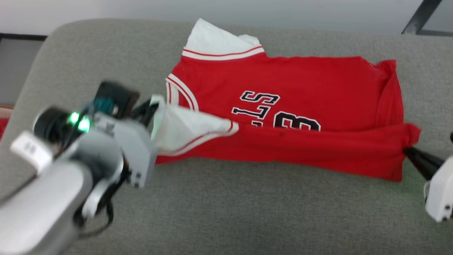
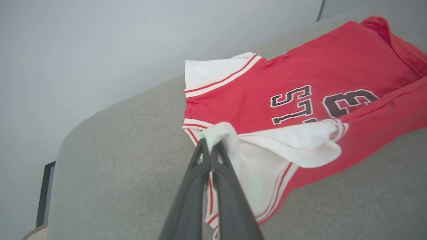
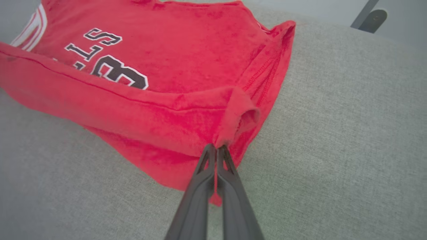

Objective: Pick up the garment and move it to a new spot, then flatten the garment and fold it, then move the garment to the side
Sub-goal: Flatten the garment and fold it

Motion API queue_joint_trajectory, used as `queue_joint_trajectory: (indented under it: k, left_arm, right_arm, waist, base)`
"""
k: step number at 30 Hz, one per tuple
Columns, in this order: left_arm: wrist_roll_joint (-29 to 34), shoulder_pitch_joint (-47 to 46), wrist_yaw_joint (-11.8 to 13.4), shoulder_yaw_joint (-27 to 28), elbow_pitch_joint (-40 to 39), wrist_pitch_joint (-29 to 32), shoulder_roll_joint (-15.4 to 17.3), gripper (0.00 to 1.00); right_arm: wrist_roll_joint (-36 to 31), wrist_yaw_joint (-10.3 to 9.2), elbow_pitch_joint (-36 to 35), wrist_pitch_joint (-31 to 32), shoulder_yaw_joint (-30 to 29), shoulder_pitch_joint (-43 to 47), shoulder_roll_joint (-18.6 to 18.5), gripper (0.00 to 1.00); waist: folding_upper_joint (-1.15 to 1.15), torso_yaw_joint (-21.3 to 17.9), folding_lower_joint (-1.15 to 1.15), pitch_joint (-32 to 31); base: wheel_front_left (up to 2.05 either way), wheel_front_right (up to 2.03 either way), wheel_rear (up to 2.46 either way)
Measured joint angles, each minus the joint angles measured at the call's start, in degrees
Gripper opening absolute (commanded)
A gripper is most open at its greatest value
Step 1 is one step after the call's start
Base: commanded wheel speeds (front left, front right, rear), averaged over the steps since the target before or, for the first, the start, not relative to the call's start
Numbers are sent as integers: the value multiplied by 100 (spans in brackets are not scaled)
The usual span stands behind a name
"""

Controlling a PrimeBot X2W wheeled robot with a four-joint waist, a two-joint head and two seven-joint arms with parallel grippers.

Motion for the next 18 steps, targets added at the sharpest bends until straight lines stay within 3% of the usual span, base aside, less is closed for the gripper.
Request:
queue_joint_trajectory:
  k: [12, 18]
  left_arm:
    - [38, -1596, -1383, -584, 2601, 111, -1070, 0]
    - [42, -1926, -1851, -833, 3796, 35, -1488, 0]
  right_arm:
    - [-313, 0, 1029, 337, 343, -1228, 264, 0]
    - [-313, 0, 1339, 326, 583, -1585, 324, 0]
  waist:
    - [0, -182, 0, 454]
    - [0, -188, 0, 625]
  base:
    - [0, 0, 0]
    - [0, 0, 0]
